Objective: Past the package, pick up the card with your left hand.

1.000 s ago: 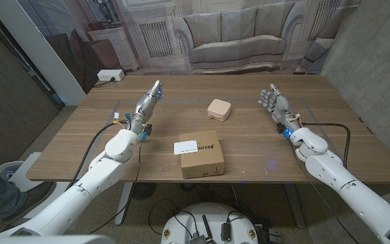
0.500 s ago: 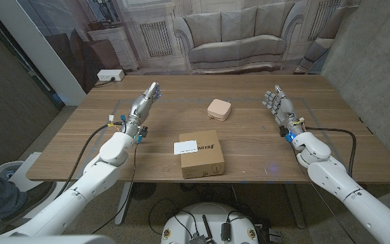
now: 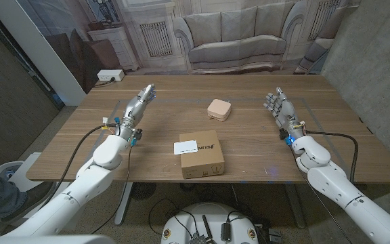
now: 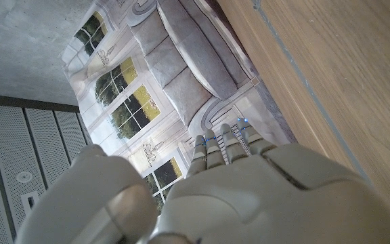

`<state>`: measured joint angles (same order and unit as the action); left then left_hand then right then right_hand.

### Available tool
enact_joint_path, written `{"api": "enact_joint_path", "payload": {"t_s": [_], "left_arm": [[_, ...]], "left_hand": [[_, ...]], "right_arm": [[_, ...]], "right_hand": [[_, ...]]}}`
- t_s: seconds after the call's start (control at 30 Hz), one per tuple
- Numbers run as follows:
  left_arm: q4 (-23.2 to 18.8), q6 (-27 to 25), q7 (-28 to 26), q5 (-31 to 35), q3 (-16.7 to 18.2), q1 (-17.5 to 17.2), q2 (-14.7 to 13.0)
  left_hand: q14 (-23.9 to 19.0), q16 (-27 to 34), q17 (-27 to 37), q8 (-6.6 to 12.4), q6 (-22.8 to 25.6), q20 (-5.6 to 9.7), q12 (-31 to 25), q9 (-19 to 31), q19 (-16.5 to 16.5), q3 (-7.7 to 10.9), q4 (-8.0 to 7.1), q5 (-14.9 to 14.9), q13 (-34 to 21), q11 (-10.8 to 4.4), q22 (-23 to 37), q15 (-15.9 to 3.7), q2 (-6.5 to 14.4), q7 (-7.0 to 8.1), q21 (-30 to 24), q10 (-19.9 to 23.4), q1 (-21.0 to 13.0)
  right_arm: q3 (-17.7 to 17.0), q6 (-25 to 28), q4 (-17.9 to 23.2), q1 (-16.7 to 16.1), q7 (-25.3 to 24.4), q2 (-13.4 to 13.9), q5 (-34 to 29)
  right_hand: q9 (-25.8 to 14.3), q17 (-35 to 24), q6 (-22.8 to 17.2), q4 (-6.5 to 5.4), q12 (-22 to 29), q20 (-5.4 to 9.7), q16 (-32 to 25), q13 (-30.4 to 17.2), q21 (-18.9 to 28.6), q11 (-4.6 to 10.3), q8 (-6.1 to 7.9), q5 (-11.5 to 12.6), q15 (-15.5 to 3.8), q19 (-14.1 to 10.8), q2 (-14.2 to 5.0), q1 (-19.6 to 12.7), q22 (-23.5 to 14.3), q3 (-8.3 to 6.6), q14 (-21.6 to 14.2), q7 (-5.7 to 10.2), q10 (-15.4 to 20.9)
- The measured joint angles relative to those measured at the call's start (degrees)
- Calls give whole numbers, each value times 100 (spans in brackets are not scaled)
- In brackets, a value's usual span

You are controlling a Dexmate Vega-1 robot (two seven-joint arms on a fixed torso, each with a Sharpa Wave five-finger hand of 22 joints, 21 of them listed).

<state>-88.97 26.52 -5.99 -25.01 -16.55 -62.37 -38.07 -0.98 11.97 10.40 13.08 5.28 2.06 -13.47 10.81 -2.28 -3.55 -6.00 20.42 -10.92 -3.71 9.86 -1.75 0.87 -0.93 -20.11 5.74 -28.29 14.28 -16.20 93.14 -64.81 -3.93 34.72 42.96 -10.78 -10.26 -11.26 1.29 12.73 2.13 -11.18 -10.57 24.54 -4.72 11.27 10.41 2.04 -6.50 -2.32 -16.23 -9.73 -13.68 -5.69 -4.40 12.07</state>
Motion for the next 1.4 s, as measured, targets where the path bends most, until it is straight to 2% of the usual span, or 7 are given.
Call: {"api": "enact_joint_path", "payload": {"t_s": [0.4, 0.47, 0.73, 1.1, 1.17, 1.4], "left_arm": [[268, 125, 41, 192, 23, 20, -51], [308, 125, 25, 236, 19, 35, -73], [374, 130, -86, 398, 11, 13, -120], [340, 235, -317, 635, 60, -130, -184], [205, 250, -414, 733, 128, -289, -235], [121, 351, -614, 940, 183, -409, -245]], "left_hand": [[-171, 0, 0, 44, 153, -31, -34, -16, 92, -9, 87, 44, -1, -49, 0, -33, 18, 31, 22, 171, -162], [-171, 0, 0, 44, 184, -31, -34, -16, 92, -9, 86, 44, -1, -58, 0, -34, 18, 0, 22, 180, -162], [-171, 0, 0, 44, 215, -31, -33, -16, 92, -9, 86, 44, -1, -89, 1, -33, 26, 32, 64, 211, -215], [-234, 0, 1, 43, 266, 0, -33, -15, 123, 16, 110, 44, -1, -90, 1, -32, 71, 41, 105, 211, -260], [-234, 0, 1, 43, 266, 0, -33, -15, 123, 14, 112, 44, -1, -81, 1, -32, 85, 41, 105, 265, -274], [-295, 0, 1, 43, 297, -24, -33, -6, 146, -1, 127, 87, -2, -109, 1, -33, 70, 72, 129, 293, -320]], "right_arm": [[-71, -20, 348, -278, -301, -11, -89], [-80, -41, 379, -319, -356, -16, -113], [-121, -71, 509, -517, -511, -46, -142], [-176, -114, 648, -688, -605, -48, -167], [-192, -115, 684, -718, -640, -26, -197], [-216, -108, 731, -752, -629, 27, -203]], "right_hand": [[0, 0, -22, 42, 0, -21, 0, 0, -5, -30, 0, 0, 0, -20, -43, -43, -29, -43, 0, 22, 30], [0, 0, -22, 43, 0, -20, 0, 0, -5, -30, 0, 0, 0, -20, -43, -43, -29, -43, 0, 22, 30], [0, 13, -22, 67, 0, 2, 0, 0, -40, -30, 0, 0, 23, -43, -63, -65, -29, -20, -23, 22, 30], [0, -3, -21, 66, 0, 1, 0, 0, -61, -29, 0, 0, 22, -42, -33, -94, -28, -20, -22, 22, 29], [0, -3, -21, 66, 0, 1, 0, 0, -65, -29, 0, 0, 22, -42, -33, -94, -28, -20, -22, 22, 29], [0, -2, -21, 65, 0, 21, 0, 1, -83, -29, 0, 0, 22, -62, -34, -94, -27, -19, -22, 22, 29]]}}
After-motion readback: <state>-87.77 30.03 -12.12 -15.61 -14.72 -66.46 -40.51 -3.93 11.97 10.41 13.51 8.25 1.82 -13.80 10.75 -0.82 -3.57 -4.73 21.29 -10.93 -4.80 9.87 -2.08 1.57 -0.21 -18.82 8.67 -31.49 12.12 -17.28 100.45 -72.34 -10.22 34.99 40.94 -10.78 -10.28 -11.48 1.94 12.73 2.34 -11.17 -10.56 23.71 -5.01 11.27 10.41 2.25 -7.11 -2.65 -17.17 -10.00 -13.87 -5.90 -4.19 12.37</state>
